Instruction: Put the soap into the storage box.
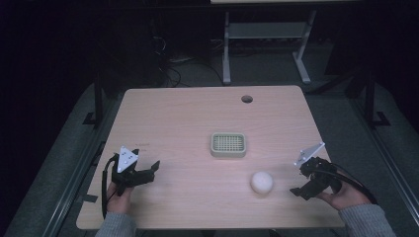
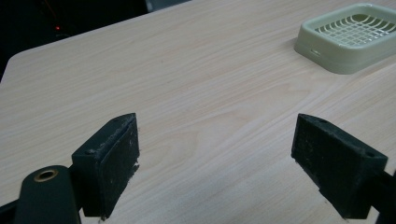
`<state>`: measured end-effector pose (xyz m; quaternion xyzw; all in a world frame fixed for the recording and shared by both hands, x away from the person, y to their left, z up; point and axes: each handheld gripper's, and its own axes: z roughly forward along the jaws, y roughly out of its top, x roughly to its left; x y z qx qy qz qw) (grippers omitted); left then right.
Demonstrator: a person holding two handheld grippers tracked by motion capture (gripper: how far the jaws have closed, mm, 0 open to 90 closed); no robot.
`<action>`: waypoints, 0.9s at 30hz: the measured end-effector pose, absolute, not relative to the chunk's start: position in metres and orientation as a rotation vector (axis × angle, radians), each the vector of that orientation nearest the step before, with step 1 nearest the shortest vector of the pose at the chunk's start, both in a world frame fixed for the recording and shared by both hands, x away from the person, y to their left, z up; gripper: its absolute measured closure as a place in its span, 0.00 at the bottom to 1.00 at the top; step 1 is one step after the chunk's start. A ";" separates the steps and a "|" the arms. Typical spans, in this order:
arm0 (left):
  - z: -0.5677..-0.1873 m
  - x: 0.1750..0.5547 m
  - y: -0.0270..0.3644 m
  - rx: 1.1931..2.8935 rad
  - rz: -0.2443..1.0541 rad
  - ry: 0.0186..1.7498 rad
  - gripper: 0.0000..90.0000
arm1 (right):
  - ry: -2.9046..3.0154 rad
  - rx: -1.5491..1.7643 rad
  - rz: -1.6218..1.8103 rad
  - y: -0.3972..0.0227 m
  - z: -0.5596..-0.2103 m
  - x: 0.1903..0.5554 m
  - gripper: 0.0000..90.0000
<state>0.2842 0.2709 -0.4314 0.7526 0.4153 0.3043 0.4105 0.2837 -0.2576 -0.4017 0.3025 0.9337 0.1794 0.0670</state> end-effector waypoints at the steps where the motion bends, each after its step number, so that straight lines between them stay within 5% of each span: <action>1: -0.432 0.284 0.271 1.891 0.767 1.046 0.16 | 2.820 0.907 0.539 -0.256 -0.401 0.284 0.17; 27: -0.431 0.284 0.272 1.884 0.764 1.052 0.16 | 2.886 0.733 0.499 -0.216 -0.387 0.295 0.17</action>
